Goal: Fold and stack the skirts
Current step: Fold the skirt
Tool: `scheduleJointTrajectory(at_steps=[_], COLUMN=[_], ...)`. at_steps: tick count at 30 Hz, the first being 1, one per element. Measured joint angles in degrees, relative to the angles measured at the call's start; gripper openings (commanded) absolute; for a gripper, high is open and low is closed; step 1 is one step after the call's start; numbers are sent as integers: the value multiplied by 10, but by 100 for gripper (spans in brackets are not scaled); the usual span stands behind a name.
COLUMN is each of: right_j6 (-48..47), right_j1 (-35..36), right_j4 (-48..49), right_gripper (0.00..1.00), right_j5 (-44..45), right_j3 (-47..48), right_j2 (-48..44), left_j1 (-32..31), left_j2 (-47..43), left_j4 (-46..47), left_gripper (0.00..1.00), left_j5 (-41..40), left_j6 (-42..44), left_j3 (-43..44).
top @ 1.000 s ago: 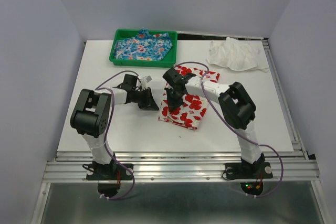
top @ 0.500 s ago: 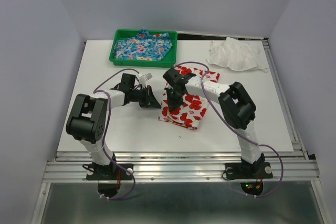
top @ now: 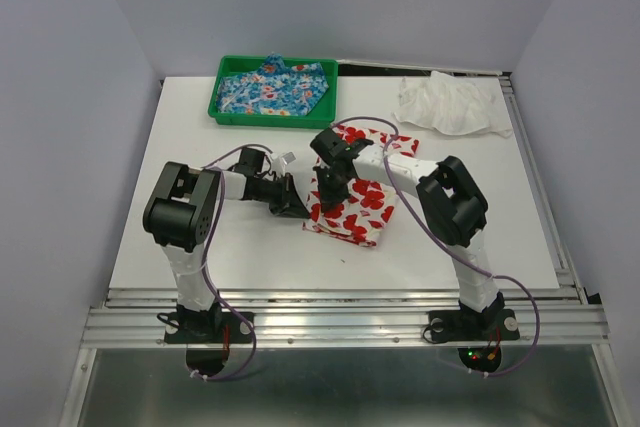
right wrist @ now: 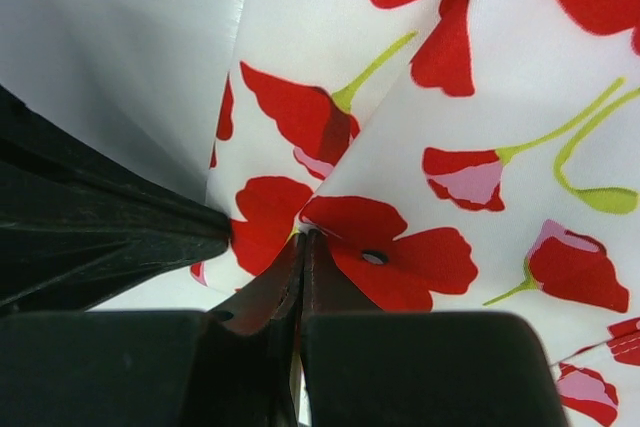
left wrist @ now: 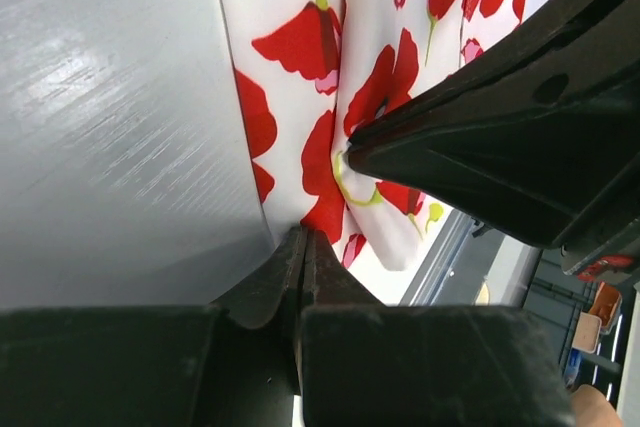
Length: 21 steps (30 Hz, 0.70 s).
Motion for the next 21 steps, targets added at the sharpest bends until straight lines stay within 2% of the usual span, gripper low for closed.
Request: scheduleJointTrajectory(at_steps=[10, 21], right_j6=[-2, 6], right_j1=[0, -1], right_j4=[1, 17], right_gripper=[1, 1], right_j5=[-14, -39], right_j3=[50, 50], right_j2=[0, 12], left_j1=[0, 0], left_j2=[10, 10], left_j4=[-1, -1], left_gripper=[0, 0], left_j5=[8, 8], left_j6=[-5, -6], left_j3=[7, 7])
